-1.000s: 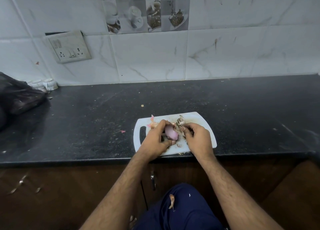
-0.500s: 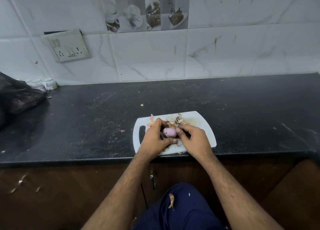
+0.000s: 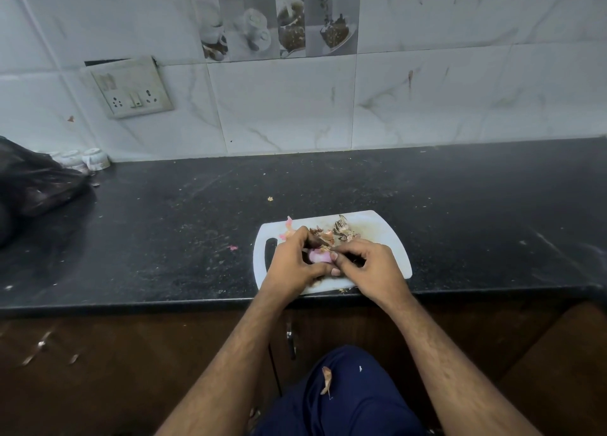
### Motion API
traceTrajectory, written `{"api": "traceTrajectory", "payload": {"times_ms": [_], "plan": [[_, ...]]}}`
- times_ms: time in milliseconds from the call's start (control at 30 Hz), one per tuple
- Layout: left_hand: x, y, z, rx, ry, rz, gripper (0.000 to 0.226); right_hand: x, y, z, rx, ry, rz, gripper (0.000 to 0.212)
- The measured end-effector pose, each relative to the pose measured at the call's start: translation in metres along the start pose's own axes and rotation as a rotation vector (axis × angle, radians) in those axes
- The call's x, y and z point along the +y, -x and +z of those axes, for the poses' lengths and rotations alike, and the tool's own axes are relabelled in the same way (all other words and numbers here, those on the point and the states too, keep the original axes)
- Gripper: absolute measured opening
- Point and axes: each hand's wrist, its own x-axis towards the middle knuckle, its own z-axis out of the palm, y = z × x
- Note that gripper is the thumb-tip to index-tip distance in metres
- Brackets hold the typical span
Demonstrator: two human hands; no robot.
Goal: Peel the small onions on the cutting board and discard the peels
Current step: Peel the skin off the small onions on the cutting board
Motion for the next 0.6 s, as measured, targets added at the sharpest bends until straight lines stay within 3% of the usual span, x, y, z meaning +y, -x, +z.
{"api": "traceTrajectory", "payload": {"times_ms": [267, 600], "plan": [[0.000, 0.000, 0.000, -0.002, -0.029, -0.012, 0.055, -0.001, 0.002, 0.001, 0.014, -0.100, 0.058, 0.014], [0.000, 0.001, -0.001, 0.014, -0.010, 0.017, 0.051, -0.001, -0.002, 0.010, 0.055, 0.111, 0.143, 0.008]]}}
